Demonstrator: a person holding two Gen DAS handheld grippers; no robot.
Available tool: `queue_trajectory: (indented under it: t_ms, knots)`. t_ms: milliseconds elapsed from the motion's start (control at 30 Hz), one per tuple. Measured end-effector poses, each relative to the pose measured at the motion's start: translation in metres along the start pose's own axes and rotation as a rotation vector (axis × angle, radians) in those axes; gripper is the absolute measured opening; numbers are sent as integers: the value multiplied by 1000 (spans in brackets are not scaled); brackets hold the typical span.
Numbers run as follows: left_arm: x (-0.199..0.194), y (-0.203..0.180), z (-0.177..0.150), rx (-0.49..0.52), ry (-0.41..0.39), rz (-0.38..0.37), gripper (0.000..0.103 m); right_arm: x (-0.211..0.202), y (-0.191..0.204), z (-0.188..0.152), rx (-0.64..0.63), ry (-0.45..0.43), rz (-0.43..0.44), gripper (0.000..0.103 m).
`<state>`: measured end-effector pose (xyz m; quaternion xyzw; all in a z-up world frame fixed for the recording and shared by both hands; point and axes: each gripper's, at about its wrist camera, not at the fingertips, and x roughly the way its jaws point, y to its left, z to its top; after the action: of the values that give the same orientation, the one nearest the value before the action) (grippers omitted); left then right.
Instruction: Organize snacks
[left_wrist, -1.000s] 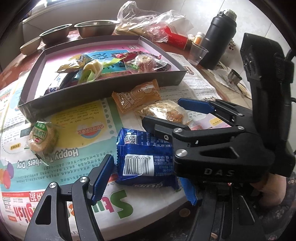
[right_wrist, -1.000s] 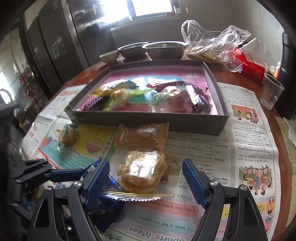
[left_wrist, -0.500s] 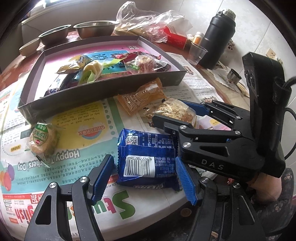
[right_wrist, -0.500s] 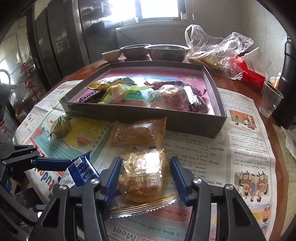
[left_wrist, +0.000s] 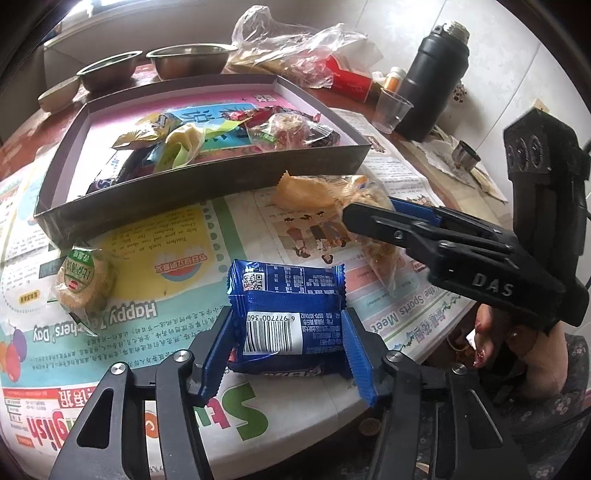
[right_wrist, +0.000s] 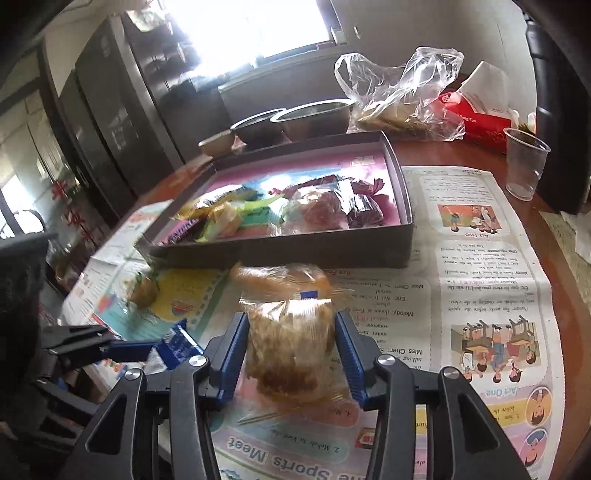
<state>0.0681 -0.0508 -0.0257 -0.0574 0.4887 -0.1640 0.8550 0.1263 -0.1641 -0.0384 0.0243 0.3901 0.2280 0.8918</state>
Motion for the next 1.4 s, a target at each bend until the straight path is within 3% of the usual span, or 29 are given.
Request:
queue_trajectory:
  t_ms: [667, 1400]
  knots:
    - [-26, 21, 11, -86, -71, -58, 57, -28, -2, 9, 44, -90, 46, 46]
    - [-71, 77, 47, -208, -234, 12, 57, -32, 1, 35, 42, -159, 56, 46]
